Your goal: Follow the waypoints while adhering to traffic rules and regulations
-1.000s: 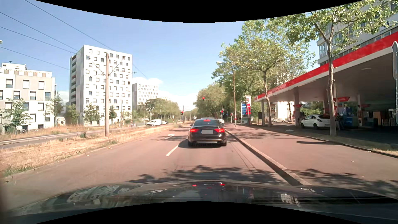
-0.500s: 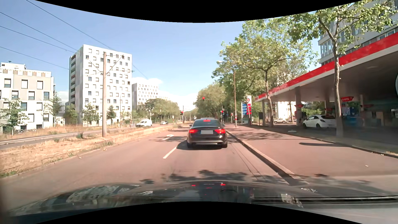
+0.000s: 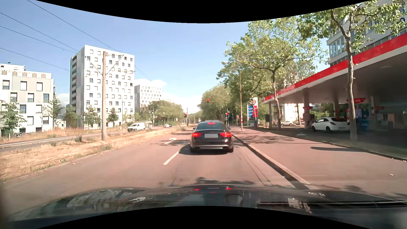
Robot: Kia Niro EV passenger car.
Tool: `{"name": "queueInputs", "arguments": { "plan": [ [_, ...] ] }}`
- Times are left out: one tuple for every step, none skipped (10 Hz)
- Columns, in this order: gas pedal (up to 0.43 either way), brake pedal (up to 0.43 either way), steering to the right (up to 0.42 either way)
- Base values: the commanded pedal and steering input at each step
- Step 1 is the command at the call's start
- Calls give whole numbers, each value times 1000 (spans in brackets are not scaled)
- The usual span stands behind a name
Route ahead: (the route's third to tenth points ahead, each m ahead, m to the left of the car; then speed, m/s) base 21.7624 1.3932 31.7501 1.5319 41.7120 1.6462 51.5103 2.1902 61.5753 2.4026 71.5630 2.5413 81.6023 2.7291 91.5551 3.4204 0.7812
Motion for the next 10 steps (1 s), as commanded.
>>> {"name": "queueInputs", "arguments": {
  "plan": [
    [0, 0, -5],
    [0, 0, -5],
    [0, 0, -5],
    [0, 0, -5],
    [0, 0, -5],
    [0, 0, -5],
    [0, 0, -5],
    [0, 0, -5],
    [0, 0, -5],
    [0, 0, -5]
  ]
}}
